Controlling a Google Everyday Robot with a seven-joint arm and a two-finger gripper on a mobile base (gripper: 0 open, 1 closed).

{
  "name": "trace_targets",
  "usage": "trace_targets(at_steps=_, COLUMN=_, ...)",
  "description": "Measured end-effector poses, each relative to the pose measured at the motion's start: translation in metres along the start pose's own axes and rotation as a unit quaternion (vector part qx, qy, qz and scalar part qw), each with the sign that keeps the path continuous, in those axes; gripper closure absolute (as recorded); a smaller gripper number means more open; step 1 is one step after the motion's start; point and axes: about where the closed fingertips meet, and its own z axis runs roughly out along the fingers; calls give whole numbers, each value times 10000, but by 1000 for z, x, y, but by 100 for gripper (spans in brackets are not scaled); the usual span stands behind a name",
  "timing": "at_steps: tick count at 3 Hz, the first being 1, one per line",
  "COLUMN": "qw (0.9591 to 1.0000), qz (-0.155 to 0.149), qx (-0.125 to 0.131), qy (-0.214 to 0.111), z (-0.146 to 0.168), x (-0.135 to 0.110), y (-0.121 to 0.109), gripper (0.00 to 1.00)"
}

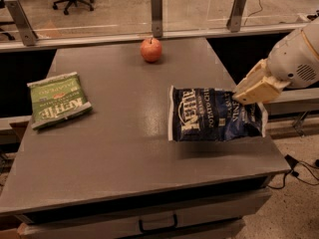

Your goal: Move blue chip bag near green jalapeno chip bag

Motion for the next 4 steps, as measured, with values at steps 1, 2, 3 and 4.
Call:
trace_targets(at_steps=1, qw=9993, qz=-43, qx=-234, qy=-276, z=33, x=-21, y=10, gripper=100)
trace_targets(at_steps=2, qw=9973, qz=-65, qx=-443, qy=-590, z=73, x=-58, y=14, gripper=100)
trace_targets(at_steps=3, qw=9947, qz=-14, qx=-594, qy=-835, z=114, x=-94, y=14, gripper=100)
trace_targets(at_steps=4, qw=9919, qz=166, qx=-644, qy=-1080, z=154, x=-128, y=8, gripper=100)
